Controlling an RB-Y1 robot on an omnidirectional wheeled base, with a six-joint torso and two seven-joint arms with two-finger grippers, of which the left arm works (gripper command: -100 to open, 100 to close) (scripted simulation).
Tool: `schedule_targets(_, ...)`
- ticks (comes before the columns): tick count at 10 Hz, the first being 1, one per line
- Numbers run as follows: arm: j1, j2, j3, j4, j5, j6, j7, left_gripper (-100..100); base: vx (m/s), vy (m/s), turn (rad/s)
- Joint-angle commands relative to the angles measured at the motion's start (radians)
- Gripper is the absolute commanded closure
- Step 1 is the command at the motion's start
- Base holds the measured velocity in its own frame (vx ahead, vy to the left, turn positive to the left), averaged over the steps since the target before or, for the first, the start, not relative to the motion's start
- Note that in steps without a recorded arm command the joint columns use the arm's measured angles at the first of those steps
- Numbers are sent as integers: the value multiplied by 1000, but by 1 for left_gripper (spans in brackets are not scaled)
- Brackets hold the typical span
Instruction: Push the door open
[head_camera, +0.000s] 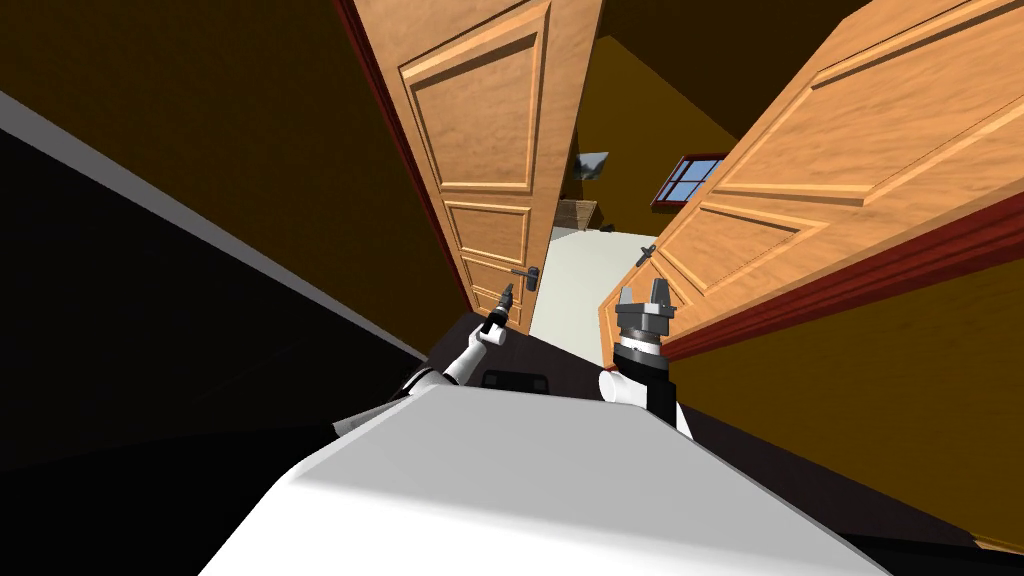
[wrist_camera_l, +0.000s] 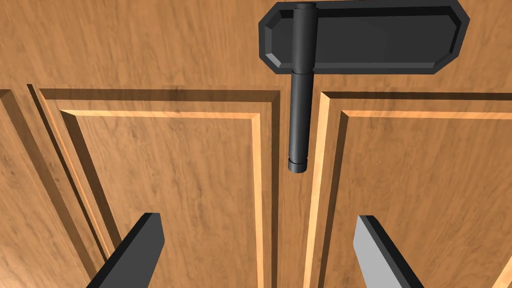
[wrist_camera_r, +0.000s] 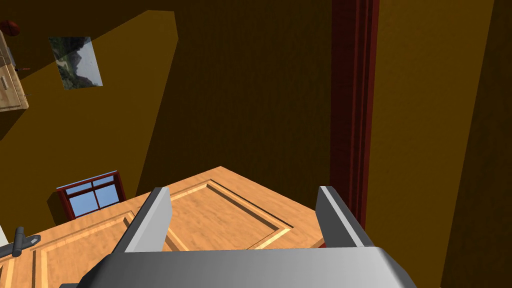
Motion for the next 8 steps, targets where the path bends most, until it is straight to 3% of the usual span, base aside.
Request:
schedule_targets(1,-19,-8,-6,35,5,-2,0,-100,75,46,-48)
schedule_targets(4,-63,-28,-21,108,18,5,-2,-100,99,48,-62)
schedule_targets(7,-88,-41,-29,148,25,9,-3,-100,72,41,-36)
schedule_targets(8,-79,-37,-26,134,23,10,-4,-100,27,13,-9)
